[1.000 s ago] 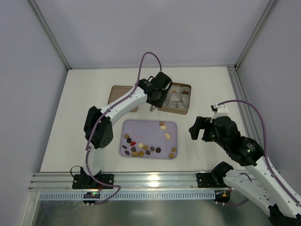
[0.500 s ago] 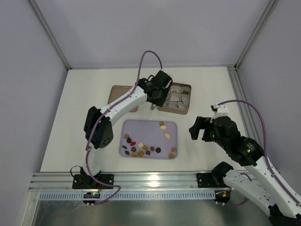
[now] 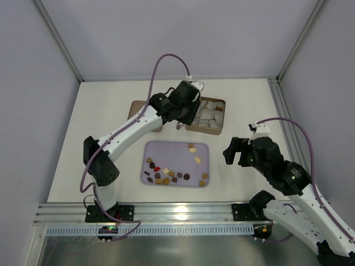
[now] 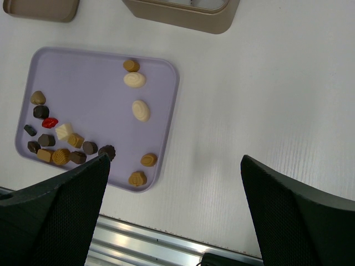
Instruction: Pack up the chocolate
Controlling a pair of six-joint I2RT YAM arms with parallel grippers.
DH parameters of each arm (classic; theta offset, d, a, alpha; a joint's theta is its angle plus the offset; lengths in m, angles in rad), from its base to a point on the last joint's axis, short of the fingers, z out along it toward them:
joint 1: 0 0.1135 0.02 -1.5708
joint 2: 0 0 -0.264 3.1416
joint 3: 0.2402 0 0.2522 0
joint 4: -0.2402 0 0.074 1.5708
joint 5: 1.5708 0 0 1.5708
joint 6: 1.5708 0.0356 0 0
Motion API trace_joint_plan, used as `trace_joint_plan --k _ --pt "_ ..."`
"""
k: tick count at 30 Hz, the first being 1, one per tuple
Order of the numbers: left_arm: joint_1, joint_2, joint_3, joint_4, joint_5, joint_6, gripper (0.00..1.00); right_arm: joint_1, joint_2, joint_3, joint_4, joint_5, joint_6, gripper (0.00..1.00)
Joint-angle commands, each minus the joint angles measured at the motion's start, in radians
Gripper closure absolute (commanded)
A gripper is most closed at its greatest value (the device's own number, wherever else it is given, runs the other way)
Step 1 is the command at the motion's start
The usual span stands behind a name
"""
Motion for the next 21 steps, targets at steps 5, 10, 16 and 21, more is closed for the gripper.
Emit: trace_joint_plan --k 5,10,16,21 --pt "-0.126 -0.187 -0.166 -0.047 -0.097 -0.054 0.60 -0.002 -0.005 0.012 0.013 0.010 -0.002 0.00" --pt "-0.224 -0.259 -0.280 -0.090 -0.154 -0.189 0.61 0.000 0.002 0.013 0.015 0.008 -0.003 0.00" --pt "-0.333 -0.297 -0.389 -0.080 -0.220 -0.353 0.60 -0.002 0.011 0.013 0.020 0.002 -0.006 0.00" --pt "-0.384 -0.297 -0.459 -0.051 -0.247 -0.442 0.59 -0.002 0.018 0.012 0.021 -0.004 -0.008 0.00"
